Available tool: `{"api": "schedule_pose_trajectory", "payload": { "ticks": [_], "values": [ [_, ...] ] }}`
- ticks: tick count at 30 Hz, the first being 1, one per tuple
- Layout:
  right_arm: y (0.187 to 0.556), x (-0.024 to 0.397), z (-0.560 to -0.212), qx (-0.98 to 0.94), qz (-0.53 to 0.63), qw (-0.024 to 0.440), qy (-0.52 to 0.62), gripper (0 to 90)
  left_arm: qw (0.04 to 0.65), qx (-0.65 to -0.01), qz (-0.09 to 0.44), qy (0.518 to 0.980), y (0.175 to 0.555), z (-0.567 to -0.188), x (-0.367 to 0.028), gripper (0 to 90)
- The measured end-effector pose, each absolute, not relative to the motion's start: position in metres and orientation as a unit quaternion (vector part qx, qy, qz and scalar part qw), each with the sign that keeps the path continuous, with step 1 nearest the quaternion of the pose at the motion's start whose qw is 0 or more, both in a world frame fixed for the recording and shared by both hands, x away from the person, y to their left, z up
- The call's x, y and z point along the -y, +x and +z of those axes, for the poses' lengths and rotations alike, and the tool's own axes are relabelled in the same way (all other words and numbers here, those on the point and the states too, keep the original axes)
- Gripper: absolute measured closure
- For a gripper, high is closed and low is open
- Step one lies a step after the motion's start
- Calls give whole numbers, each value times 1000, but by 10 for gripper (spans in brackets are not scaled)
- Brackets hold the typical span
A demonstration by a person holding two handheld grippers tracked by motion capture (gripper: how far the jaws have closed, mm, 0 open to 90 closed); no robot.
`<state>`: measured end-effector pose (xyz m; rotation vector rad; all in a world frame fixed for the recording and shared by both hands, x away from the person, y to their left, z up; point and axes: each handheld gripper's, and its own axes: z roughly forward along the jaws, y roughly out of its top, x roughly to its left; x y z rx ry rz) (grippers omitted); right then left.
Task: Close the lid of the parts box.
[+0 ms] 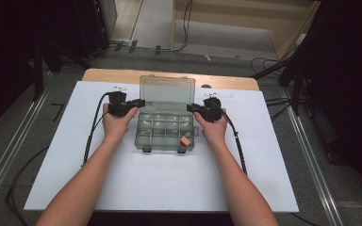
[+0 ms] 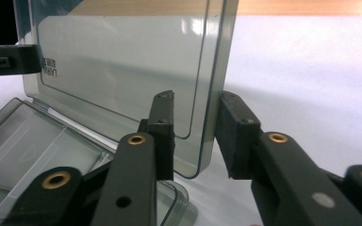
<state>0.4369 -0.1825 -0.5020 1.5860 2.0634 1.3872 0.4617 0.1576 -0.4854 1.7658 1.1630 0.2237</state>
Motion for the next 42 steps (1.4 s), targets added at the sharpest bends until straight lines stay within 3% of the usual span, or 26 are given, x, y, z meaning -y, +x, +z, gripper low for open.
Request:
{"api": "schedule_pose_trajectory", "payload": {
  "ticks": [7,18,23,37,42],
  "values": [
    [433,187,-499,-706,471,104,519,751,496,-462,99,729,458,-484,-161,785],
    [429,187,-500,-700,477,116,519,762,496,-453,108,733,456,-484,-164,834],
    [429,188,-498,-685,488,121,527,678,500,-448,118,731,452,-486,-165,839],
    [439,191,-470,-679,497,137,523,760,511,-433,135,731,448,-487,-165,842],
    [439,188,-470,-677,487,142,534,827,511,-429,138,732,447,-487,-165,842]
  ]
}}
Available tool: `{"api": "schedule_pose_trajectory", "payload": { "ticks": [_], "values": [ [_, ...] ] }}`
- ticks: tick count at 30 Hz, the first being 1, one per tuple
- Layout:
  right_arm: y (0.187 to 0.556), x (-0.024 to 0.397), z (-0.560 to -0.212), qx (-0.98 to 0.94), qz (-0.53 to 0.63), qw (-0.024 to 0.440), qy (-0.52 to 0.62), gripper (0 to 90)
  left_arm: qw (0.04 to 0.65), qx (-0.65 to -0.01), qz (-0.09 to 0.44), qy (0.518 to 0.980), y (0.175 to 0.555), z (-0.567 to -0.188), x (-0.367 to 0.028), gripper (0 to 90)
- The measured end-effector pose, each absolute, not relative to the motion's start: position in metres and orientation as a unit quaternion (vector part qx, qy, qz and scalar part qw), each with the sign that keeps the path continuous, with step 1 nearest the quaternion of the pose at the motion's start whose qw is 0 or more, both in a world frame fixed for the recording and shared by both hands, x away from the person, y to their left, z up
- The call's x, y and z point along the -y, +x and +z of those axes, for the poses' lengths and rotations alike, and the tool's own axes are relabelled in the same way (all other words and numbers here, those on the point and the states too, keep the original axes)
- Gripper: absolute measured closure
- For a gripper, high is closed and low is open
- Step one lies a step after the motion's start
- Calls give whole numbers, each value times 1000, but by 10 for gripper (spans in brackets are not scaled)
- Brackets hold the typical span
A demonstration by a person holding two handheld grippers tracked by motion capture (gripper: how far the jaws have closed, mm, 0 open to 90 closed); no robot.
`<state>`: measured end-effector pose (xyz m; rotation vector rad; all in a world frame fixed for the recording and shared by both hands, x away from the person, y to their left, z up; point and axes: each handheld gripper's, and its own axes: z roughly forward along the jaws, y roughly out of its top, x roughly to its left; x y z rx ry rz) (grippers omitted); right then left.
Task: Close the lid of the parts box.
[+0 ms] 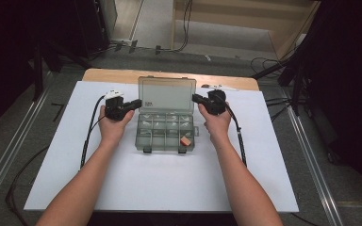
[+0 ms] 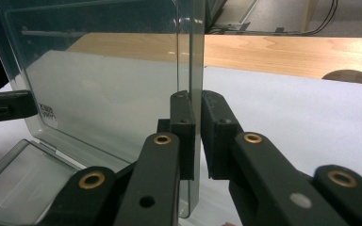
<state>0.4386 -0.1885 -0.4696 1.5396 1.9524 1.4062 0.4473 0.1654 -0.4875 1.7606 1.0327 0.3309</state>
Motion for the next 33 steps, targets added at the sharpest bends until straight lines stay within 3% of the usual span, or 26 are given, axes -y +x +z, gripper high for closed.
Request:
{"api": "schedule_pose_trajectory", "payload": {
  "ticks": [6,9,13,15,20,25,33],
  "values": [
    [434,186,-469,-680,486,161,525,832,512,-438,136,726,447,-487,-165,828],
    [432,187,-469,-682,486,165,521,833,522,-442,127,718,447,-481,-172,721],
    [430,186,-469,-684,488,172,515,832,533,-441,112,713,447,-470,-182,694],
    [428,187,-470,-681,493,175,513,832,533,-445,108,712,449,-466,-184,721],
    [425,186,-471,-682,497,188,503,832,536,-456,81,705,461,-464,-183,897],
    [421,186,-472,-686,498,199,492,832,515,-470,75,713,477,-464,-178,899],
    [418,186,-474,-687,504,211,480,829,539,-464,64,701,487,-459,-171,900]
  ]
}}
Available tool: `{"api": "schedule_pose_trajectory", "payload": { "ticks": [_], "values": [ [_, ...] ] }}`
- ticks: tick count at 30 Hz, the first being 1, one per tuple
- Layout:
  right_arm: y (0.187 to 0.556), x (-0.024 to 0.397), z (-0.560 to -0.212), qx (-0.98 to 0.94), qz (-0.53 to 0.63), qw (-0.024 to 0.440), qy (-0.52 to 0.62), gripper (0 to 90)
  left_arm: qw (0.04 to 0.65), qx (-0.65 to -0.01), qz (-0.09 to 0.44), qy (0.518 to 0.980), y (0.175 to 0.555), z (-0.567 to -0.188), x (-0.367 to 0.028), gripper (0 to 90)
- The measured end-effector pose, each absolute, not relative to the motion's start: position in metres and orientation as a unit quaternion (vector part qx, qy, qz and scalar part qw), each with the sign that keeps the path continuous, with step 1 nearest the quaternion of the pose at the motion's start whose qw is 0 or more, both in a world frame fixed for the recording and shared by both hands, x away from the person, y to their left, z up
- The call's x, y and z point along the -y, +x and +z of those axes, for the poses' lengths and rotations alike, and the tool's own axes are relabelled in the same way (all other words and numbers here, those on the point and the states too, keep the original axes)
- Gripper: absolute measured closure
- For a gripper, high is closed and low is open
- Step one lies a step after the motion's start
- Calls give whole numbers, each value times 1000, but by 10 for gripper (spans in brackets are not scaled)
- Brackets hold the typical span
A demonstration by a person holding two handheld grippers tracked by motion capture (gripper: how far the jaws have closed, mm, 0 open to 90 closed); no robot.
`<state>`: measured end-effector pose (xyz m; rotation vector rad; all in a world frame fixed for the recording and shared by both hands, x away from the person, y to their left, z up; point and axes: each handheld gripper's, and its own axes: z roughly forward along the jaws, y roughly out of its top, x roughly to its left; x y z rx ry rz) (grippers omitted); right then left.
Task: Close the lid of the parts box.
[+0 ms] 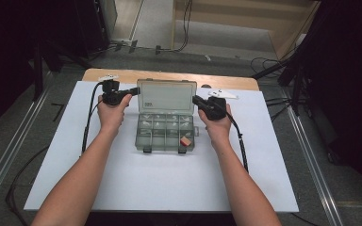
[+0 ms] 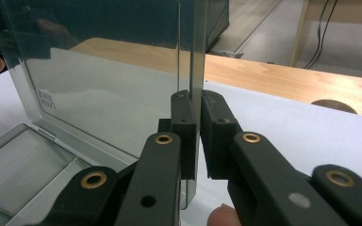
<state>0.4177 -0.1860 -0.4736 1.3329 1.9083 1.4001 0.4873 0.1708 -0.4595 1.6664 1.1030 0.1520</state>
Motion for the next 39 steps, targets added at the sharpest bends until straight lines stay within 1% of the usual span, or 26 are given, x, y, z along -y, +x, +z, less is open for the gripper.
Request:
{"api": "schedule_pose_trajectory", "payload": {
  "ticks": [6,9,14,20,21,26,34,36,39],
  "values": [
    [416,188,-474,-687,509,205,477,815,542,-451,56,707,486,-456,-170,900],
    [415,190,-472,-687,515,190,477,785,544,-444,50,710,485,-456,-171,900],
    [411,192,-471,-692,518,184,469,729,539,-435,54,719,482,-453,-169,900],
    [405,196,-469,-696,520,178,461,583,541,-427,53,723,479,-450,-168,900],
    [403,197,-469,-698,520,176,459,547,541,-426,52,723,478,-450,-168,900],
    [396,206,-469,-699,532,166,447,461,548,-424,44,719,477,-448,-166,900],
    [389,223,-475,-699,534,166,446,455,547,-423,53,721,473,-447,-163,900],
    [389,226,-477,-696,532,165,453,469,547,-422,52,721,472,-447,-163,900],
    [390,228,-477,-693,531,167,457,514,549,-420,53,721,471,-448,-164,900]
  ]
}}
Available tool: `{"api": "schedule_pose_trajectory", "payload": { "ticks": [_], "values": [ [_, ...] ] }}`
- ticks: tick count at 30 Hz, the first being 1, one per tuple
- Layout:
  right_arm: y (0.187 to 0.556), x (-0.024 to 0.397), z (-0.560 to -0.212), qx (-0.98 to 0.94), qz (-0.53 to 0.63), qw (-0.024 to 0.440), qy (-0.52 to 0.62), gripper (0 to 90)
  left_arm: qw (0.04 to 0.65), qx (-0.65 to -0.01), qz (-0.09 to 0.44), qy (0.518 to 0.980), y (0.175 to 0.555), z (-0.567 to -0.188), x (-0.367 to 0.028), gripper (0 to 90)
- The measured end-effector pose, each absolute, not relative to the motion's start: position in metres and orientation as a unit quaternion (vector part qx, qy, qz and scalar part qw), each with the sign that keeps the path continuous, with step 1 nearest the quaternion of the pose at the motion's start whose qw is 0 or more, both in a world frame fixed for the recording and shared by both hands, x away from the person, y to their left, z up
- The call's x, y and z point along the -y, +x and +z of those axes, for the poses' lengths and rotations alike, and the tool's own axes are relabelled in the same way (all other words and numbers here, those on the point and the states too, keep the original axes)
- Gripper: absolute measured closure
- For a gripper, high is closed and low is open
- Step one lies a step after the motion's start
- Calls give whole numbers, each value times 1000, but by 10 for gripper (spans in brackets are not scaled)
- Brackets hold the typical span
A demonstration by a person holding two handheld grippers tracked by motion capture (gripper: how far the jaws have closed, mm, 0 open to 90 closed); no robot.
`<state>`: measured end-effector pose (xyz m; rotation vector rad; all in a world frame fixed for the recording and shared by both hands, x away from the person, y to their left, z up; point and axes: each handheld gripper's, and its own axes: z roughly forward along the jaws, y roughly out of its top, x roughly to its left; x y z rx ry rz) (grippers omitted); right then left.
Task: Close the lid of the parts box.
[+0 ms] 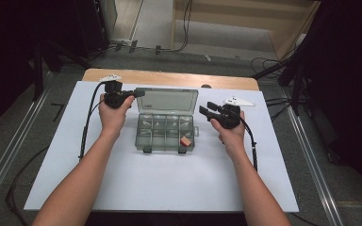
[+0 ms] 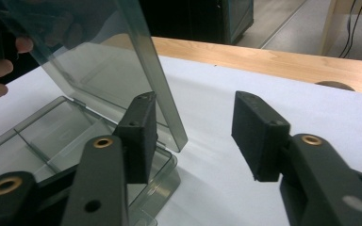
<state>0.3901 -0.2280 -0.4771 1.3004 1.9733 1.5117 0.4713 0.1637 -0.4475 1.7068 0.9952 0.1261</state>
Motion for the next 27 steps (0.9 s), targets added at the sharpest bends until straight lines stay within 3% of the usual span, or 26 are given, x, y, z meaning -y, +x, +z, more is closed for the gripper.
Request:
{"api": "schedule_pose_trajectory", "payload": {
  "ticks": [13,17,27],
  "values": [
    [400,214,-465,-682,515,170,490,836,551,-418,60,720,466,-447,-163,900],
    [401,209,-461,-680,516,170,492,877,551,-417,62,720,464,-447,-164,900],
    [399,202,-457,-683,508,176,494,878,553,-411,72,721,456,-446,-164,900]
  ]
}}
